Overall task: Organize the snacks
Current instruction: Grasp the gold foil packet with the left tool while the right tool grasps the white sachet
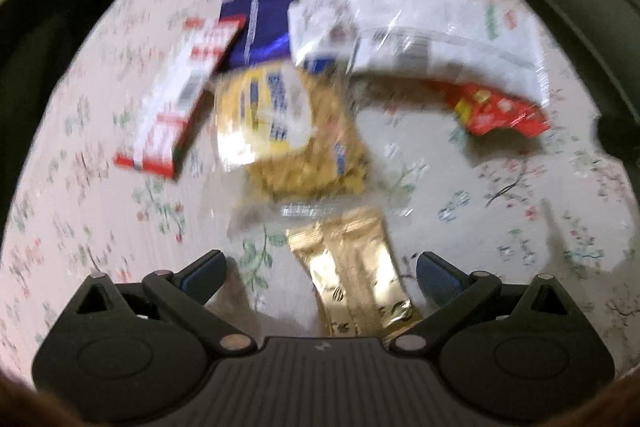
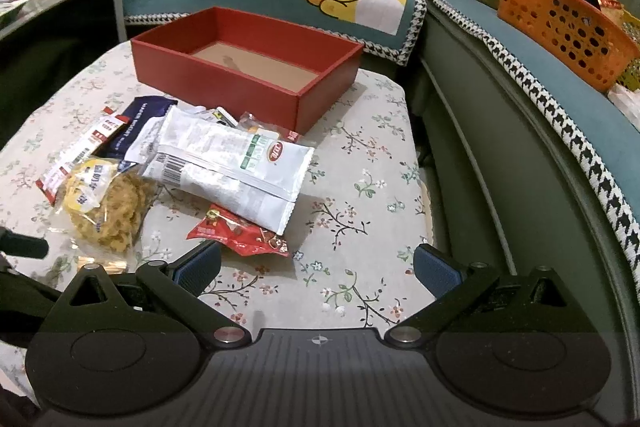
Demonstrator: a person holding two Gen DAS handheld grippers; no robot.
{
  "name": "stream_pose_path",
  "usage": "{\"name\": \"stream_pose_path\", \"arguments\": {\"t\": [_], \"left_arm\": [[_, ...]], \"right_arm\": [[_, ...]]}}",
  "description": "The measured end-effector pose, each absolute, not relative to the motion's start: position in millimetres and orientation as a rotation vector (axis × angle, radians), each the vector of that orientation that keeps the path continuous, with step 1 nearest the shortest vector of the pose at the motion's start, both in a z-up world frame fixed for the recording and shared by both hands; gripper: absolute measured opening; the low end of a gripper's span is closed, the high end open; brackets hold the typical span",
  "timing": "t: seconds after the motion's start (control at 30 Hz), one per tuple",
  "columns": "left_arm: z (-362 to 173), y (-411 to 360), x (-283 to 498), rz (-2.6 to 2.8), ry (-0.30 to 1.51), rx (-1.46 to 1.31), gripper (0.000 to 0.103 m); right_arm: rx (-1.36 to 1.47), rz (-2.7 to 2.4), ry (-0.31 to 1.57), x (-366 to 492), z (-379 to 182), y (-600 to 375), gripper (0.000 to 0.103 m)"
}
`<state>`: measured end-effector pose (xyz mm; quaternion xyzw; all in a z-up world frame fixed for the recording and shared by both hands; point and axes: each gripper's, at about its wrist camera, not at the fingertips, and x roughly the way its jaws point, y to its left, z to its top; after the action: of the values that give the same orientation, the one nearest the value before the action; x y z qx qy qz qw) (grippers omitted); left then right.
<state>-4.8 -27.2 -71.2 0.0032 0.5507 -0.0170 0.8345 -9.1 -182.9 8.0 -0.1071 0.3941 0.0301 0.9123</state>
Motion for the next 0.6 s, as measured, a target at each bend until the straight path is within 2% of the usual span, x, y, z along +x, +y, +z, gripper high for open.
{"name": "stream_pose_path", "arguments": {"t": [0.3, 0.43, 0.6], "left_arm": [[-62, -20, -7, -0.037, 1.115, -0.047, 0.103], [-58, -18, -8, -0.07, 1.111, -0.054, 0.094], [-53, -10, -10, -0.113, 1.116, -0.104, 0.088]], "right_arm": [[-0.278, 0.106, 0.763, -7, 23, -184, 0.101], [-0.341, 0.149, 0.729, 3, 32, -178, 0.101], [-0.478, 0.256, 0.727, 29, 26, -158, 0.101]]}}
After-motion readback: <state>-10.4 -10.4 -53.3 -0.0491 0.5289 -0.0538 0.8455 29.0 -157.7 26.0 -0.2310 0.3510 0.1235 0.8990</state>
